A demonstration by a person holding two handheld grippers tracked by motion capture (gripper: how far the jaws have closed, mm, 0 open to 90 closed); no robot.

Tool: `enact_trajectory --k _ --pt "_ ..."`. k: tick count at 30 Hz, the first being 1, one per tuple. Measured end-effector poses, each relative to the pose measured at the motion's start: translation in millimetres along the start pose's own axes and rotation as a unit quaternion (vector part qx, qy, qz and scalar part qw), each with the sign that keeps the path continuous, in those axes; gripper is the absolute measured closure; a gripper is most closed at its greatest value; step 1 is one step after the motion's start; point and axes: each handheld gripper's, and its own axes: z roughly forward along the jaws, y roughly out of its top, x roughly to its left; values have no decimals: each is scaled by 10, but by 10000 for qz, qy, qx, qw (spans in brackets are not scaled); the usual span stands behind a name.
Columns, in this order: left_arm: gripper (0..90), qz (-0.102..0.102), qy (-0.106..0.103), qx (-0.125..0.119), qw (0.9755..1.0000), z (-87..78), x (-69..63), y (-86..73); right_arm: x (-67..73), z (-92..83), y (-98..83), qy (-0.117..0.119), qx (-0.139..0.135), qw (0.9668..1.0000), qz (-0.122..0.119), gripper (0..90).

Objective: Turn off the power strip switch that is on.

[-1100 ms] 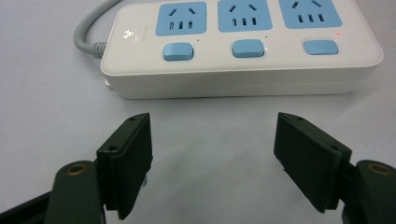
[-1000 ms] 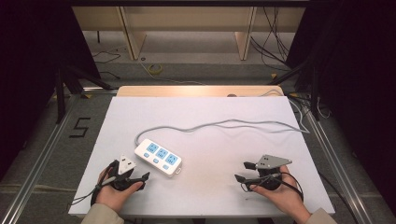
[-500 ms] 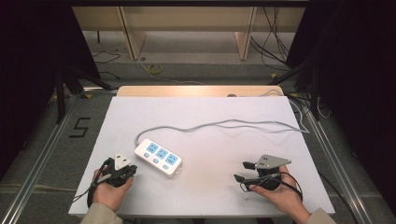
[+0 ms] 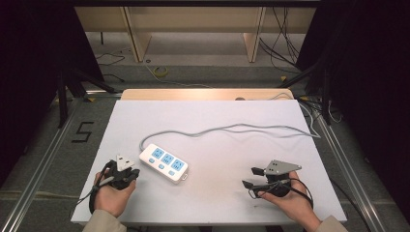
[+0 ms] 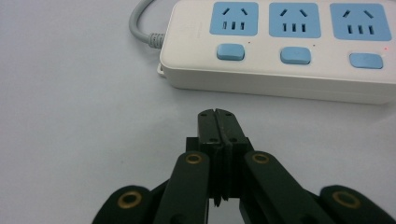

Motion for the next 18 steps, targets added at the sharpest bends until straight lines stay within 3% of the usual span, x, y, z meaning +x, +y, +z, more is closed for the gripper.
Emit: enact_trajectory --k 18 --pt "896 -54 -52 -5 10000 -43 -33 131 0 7 -2 -9 -19 10000 74 391"
